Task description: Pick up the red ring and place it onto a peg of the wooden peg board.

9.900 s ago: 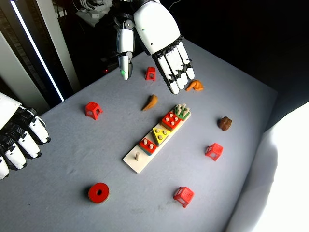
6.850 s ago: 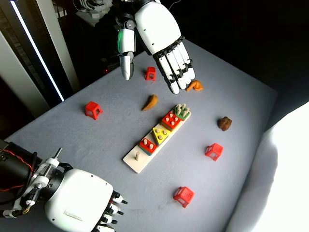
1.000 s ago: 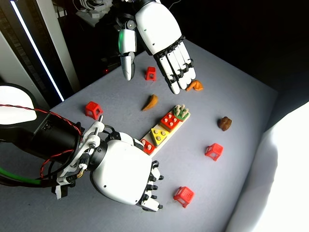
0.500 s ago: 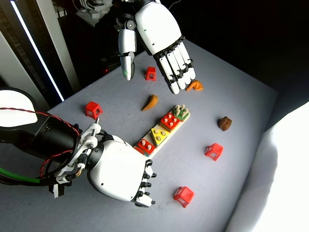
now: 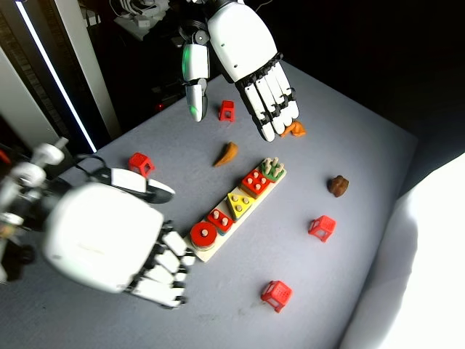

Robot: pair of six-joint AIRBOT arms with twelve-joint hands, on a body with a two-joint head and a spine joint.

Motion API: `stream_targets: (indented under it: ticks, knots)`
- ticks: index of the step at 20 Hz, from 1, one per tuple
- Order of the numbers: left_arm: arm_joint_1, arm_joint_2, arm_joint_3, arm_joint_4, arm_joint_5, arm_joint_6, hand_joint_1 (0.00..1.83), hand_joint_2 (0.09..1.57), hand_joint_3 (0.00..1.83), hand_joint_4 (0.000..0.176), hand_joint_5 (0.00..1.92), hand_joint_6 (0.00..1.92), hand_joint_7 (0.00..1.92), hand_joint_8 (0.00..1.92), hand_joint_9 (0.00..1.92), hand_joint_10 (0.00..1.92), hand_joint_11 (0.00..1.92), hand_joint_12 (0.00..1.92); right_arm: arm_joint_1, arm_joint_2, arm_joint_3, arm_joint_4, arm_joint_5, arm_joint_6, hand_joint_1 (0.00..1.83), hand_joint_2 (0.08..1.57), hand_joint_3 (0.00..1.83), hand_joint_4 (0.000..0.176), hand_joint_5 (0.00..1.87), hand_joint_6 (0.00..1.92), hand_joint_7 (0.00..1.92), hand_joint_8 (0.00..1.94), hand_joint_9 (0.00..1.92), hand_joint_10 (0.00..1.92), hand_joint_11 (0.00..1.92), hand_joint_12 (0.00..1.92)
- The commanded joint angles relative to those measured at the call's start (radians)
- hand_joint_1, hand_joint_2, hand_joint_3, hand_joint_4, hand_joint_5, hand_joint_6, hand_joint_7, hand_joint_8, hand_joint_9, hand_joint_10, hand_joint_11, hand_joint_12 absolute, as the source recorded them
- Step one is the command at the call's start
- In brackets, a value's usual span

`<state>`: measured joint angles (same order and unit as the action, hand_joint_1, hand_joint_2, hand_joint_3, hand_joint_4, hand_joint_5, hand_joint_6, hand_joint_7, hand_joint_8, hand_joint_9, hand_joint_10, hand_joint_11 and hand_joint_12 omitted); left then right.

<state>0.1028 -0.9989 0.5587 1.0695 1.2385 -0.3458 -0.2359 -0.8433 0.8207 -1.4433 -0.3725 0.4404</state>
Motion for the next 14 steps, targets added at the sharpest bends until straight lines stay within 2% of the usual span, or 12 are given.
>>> stream_targets:
  ticks: [1,2,3,4,5,6,7,8,9,12,14]
  knots:
    - [-0.017,0.002,0.001,0.092,-0.003,0.006,0.0,1.14,0.0,0.0,0.07,0.01,0.07,0.01,0.04,0.01,0.01,0.01,0.01,0.026,-0.025,-0.028,-0.024,-0.014,0.26,1.18,0.0,0.0,0.66,1.2,0.76,1.3,0.7,1.33,0.44,1.6]
    - [-0.017,0.002,0.001,0.092,-0.003,0.006,0.0,1.13,0.0,0.0,0.07,0.0,0.06,0.01,0.03,0.01,0.01,0.01,0.01,0.059,-0.058,-0.028,-0.034,-0.028,0.29,1.13,0.0,0.0,0.7,1.78,0.82,1.81,0.81,1.8,0.75,1.86]
    - [-0.017,0.002,0.0,0.092,-0.003,0.007,0.0,1.14,0.0,0.0,0.08,0.01,0.07,0.01,0.04,0.01,0.01,0.01,0.01,0.087,-0.082,-0.028,-0.044,-0.037,0.28,1.1,0.0,0.0,0.89,1.89,1.01,1.92,1.08,1.9,1.22,1.91]
    - [-0.017,0.002,0.0,0.092,-0.003,0.007,0.0,1.14,0.0,0.0,0.07,0.0,0.07,0.01,0.04,0.01,0.01,0.01,0.01,0.116,-0.102,-0.028,-0.048,-0.037,0.24,1.08,0.0,0.0,1.46,1.92,1.54,1.94,1.62,1.92,1.78,1.92]
    - [-0.017,0.002,-0.001,0.092,-0.003,0.007,0.0,1.13,0.0,0.0,0.07,0.01,0.07,0.01,0.04,0.01,0.01,0.01,0.009,0.142,-0.117,-0.028,-0.05,-0.037,0.26,1.1,0.0,0.0,1.63,1.92,1.72,1.94,1.8,1.92,1.89,1.92]
    - [-0.017,0.002,-0.001,0.092,-0.003,0.007,0.0,1.14,0.0,0.0,0.09,0.01,0.09,0.01,0.05,0.01,0.02,0.01,0.009,0.169,-0.131,-0.028,-0.05,-0.037,0.9,1.39,0.04,0.051,1.61,1.92,1.77,1.94,1.83,1.92,1.92,1.92]
    - [-0.017,0.002,-0.002,0.092,-0.003,0.007,0.0,1.14,0.0,0.0,0.09,0.01,0.09,0.01,0.05,0.01,0.02,0.01,0.01,0.197,-0.149,-0.028,-0.05,-0.037,0.9,1.39,0.04,0.051,1.61,1.92,1.77,1.94,1.83,1.92,1.92,1.92]
    - [-0.017,0.002,-0.001,0.092,-0.003,0.007,0.0,1.13,0.0,0.0,0.08,0.0,0.07,0.0,0.03,0.0,0.0,0.01,0.012,0.213,-0.158,-0.028,-0.047,-0.038,1.01,1.43,0.04,0.052,1.6,1.92,1.78,1.94,1.85,1.92,1.92,1.92]
    - [-0.017,0.002,-0.001,0.091,-0.003,0.007,0.0,1.13,0.0,0.0,0.06,0.0,0.05,0.0,0.02,0.0,0.0,0.0,0.017,0.24,-0.172,-0.028,-0.041,-0.039,1.04,1.44,0.03,0.051,1.56,1.92,1.75,1.94,1.83,1.92,1.92,1.92]
    - [-0.017,0.002,-0.001,0.088,-0.003,0.007,0.0,1.13,0.0,0.0,0.06,0.0,0.06,0.0,0.04,0.01,0.03,0.02,0.03,0.294,-0.185,-0.028,-0.04,-0.04,1.03,1.42,0.01,0.039,1.56,1.92,1.73,1.94,1.81,1.92,1.92,1.92]
    - [-0.017,0.002,-0.001,0.086,-0.003,0.007,0.0,1.13,0.0,0.0,0.06,0.0,0.05,0.0,0.04,0.01,0.04,0.02,0.027,0.301,-0.184,-0.028,-0.071,-0.057,1.0,1.43,0.02,0.041,1.59,1.92,1.73,1.94,1.81,1.92,1.92,1.92]
